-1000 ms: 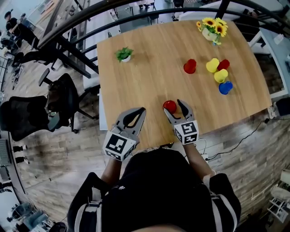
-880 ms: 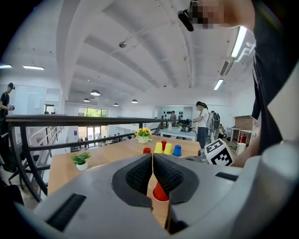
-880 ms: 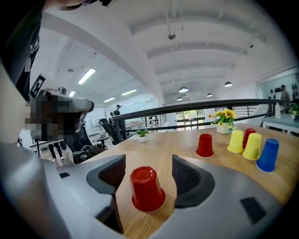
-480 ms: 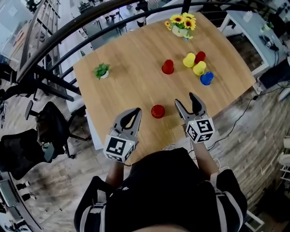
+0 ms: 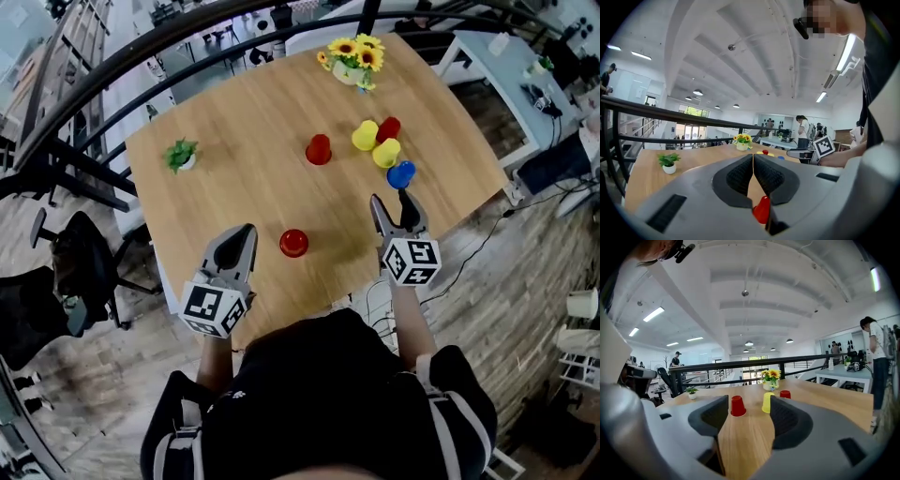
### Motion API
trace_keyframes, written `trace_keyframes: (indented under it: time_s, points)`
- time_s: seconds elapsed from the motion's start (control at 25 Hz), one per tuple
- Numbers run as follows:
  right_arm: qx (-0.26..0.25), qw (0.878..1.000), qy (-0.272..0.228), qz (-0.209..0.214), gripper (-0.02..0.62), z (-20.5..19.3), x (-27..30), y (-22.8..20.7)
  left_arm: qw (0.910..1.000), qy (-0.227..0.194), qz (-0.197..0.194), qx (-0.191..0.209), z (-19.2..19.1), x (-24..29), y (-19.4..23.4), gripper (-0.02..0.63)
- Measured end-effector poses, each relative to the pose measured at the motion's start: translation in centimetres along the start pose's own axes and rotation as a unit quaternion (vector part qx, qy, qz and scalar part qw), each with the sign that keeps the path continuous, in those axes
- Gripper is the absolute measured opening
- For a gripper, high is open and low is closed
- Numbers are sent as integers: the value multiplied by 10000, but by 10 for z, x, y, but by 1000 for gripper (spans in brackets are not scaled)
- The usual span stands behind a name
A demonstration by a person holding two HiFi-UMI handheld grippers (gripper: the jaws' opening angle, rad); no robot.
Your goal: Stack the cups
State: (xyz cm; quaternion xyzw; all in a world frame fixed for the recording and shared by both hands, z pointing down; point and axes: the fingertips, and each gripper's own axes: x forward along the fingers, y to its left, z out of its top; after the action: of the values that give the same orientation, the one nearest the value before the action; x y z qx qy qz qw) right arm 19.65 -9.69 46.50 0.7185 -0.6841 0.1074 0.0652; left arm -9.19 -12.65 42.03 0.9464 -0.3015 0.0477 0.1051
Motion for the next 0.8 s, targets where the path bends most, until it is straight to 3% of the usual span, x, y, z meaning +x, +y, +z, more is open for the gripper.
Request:
trace_keyframes:
  time_s: [0.2, 0.44, 0.8]
  points:
    - [-48, 9997, 255, -45, 279, -12, 22, -50, 9980, 86, 624, 16, 0, 12, -2, 14]
    - [-309, 9984, 473, -88, 281, -23, 48, -101, 9946, 72, 1028, 93, 7, 23, -22, 14]
    - [-413, 9946, 927, 203, 297, -54, 84, -130, 9856, 292, 1662, 83, -2, 17, -41, 14]
